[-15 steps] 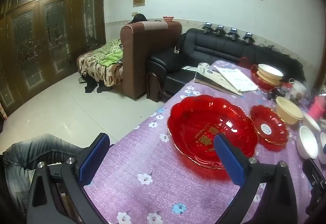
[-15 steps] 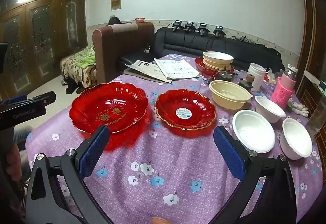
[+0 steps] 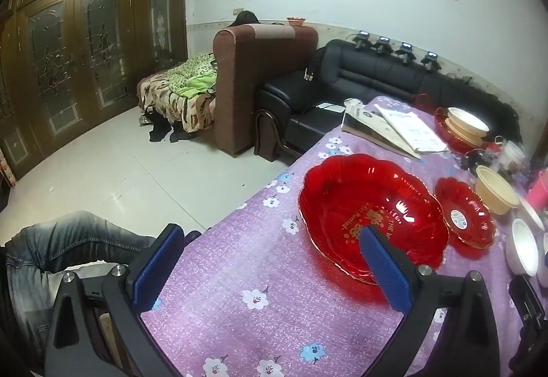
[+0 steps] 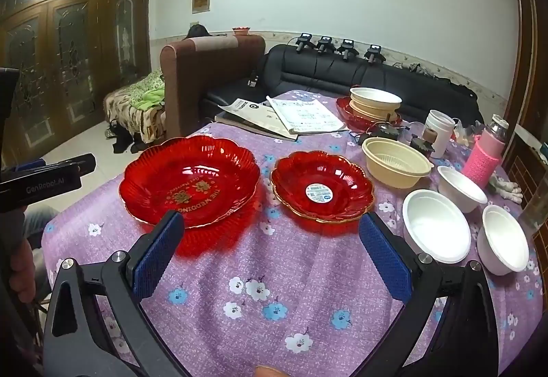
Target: Organize plates and bowls
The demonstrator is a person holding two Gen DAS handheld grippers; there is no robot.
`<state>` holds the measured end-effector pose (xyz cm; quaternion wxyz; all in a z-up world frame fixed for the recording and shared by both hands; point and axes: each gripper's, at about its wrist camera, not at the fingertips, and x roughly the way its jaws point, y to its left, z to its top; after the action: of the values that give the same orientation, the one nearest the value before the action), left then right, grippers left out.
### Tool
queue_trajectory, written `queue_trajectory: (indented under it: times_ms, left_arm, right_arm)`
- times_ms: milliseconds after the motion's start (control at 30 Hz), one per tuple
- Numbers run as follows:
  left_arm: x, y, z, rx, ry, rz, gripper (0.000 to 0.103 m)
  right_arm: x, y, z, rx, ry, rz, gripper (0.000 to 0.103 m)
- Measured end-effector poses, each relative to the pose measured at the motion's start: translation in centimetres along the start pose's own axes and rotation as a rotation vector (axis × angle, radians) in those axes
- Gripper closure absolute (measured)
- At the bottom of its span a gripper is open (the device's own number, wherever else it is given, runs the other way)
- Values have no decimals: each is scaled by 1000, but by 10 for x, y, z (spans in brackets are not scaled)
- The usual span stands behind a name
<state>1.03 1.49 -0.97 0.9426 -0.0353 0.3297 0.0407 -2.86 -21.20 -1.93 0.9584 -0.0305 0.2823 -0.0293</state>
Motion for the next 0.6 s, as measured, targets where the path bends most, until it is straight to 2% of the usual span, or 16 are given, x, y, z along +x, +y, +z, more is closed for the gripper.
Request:
queue_trajectory:
  times_ms: [400,600]
  left_arm:
    - [3,-3,-1,33,0,6,1]
    - [7,-15,0,75,10,-19,1]
  right_arm:
    - [9,2,7,11,4,23,0]
    - [18,4,12,44,5,19,0]
